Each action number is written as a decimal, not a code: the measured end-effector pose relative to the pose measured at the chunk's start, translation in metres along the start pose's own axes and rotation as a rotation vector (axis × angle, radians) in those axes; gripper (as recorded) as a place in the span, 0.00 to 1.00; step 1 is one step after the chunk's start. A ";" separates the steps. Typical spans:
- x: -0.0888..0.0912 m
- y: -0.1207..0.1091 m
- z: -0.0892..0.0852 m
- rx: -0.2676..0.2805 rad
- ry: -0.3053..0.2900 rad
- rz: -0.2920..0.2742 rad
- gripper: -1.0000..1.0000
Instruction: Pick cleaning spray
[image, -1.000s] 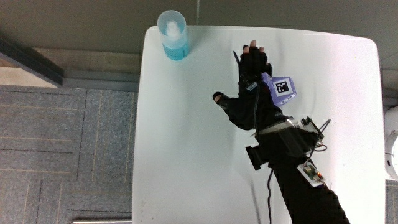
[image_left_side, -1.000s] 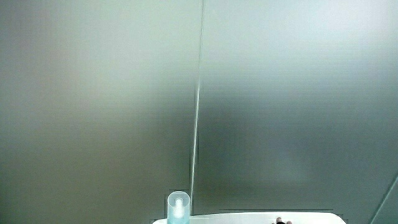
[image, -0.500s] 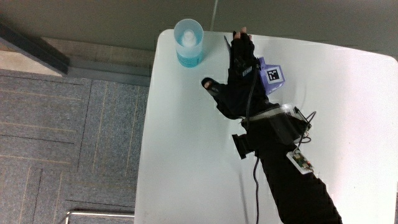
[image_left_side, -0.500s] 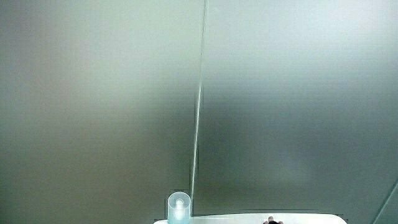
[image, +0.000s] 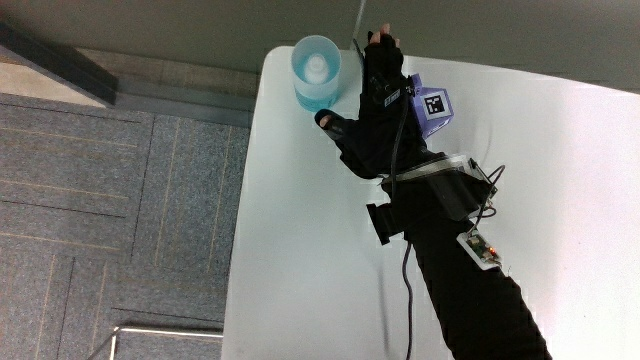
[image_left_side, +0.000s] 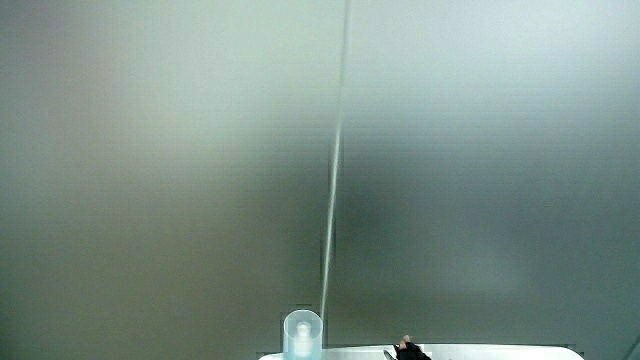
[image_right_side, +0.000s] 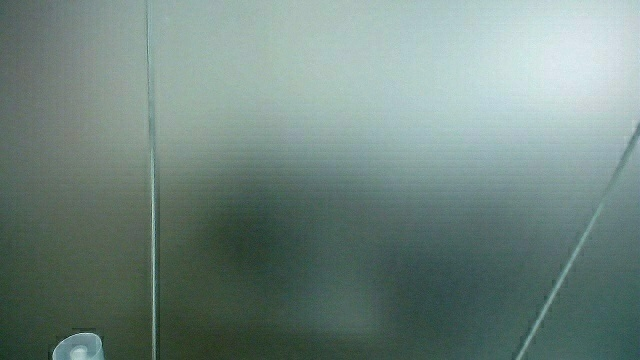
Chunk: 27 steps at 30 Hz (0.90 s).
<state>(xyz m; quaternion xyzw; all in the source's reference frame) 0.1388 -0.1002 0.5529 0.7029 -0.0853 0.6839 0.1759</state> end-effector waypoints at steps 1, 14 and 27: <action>0.001 0.001 0.000 -0.003 0.001 0.005 0.50; -0.014 0.006 -0.003 0.064 0.055 0.063 0.78; -0.016 0.006 0.001 0.114 0.075 0.073 1.00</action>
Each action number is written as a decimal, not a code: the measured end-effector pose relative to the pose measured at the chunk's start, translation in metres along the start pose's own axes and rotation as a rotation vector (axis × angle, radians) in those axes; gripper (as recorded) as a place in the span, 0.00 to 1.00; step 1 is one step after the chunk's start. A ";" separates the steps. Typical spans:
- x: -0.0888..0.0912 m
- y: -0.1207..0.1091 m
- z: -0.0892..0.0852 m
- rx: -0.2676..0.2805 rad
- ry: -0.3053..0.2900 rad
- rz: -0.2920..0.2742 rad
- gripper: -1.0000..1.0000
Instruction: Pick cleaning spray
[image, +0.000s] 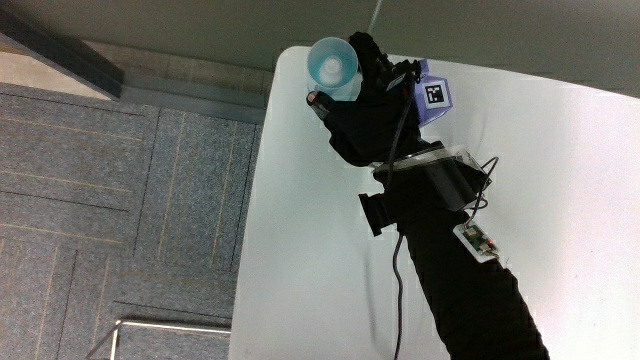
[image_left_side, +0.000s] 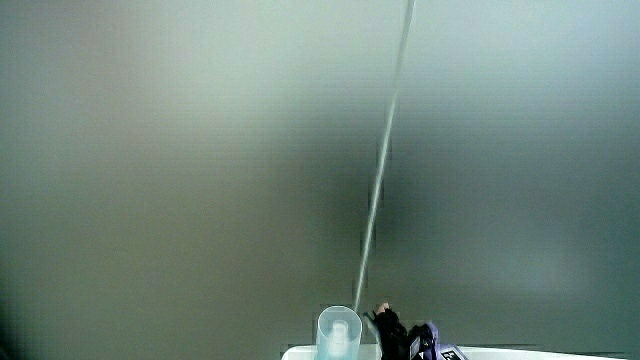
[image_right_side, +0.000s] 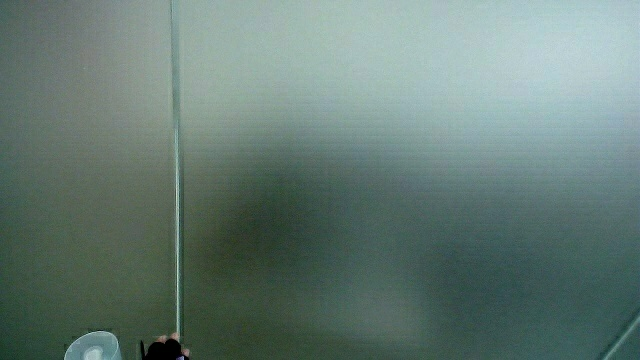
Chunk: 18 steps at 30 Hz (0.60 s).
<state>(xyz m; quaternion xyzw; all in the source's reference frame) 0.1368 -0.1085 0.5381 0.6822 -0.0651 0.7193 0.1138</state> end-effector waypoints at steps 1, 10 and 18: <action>0.002 0.001 0.001 -0.004 -0.006 0.001 1.00; -0.013 -0.002 -0.001 -0.007 0.048 0.039 1.00; -0.025 -0.008 0.013 0.019 0.062 0.070 1.00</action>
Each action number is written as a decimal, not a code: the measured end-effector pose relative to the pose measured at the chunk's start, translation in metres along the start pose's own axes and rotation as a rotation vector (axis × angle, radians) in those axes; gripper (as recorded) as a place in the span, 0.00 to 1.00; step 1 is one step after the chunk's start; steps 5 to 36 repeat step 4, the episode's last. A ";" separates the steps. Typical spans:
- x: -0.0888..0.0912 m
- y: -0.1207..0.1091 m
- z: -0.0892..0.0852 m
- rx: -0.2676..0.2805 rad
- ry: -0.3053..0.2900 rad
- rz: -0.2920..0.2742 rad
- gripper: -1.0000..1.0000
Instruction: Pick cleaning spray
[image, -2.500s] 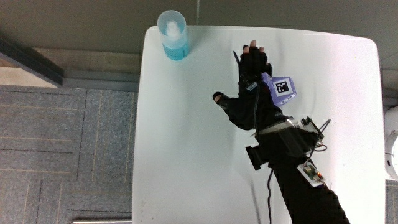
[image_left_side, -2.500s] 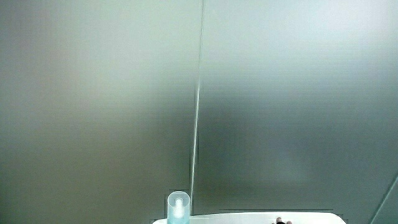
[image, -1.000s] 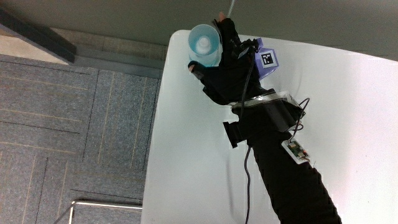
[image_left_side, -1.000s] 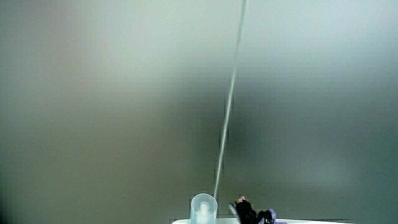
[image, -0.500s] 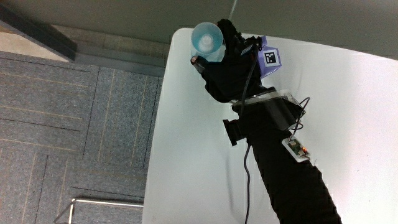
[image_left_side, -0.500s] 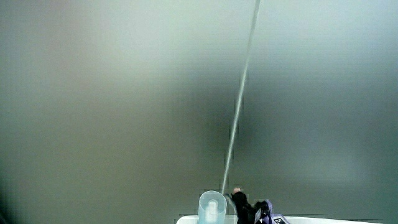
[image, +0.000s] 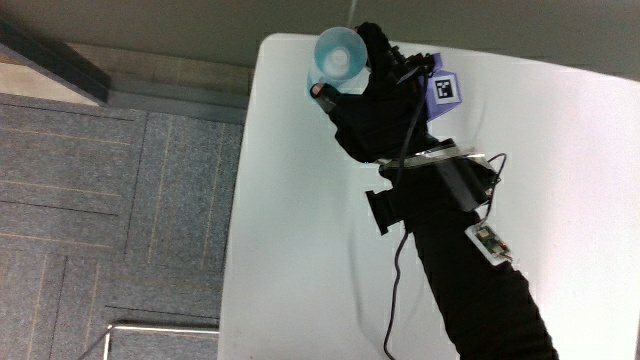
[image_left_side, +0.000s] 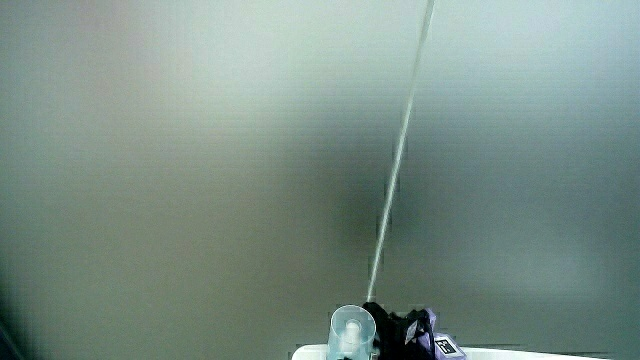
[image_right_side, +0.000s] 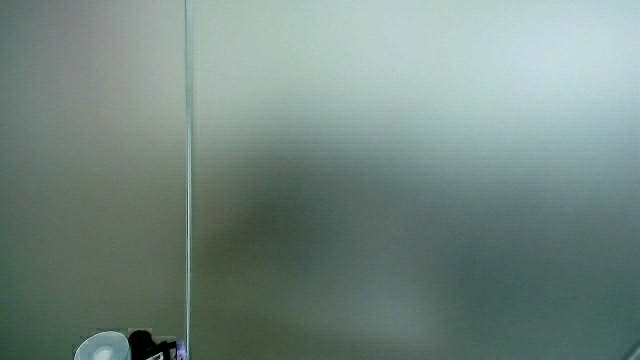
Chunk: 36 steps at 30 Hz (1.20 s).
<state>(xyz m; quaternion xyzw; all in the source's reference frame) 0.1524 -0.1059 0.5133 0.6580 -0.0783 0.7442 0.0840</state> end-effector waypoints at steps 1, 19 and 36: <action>-0.001 -0.002 0.002 0.005 -0.007 -0.002 1.00; -0.005 -0.006 0.008 0.020 -0.027 -0.007 1.00; -0.005 -0.006 0.008 0.020 -0.027 -0.007 1.00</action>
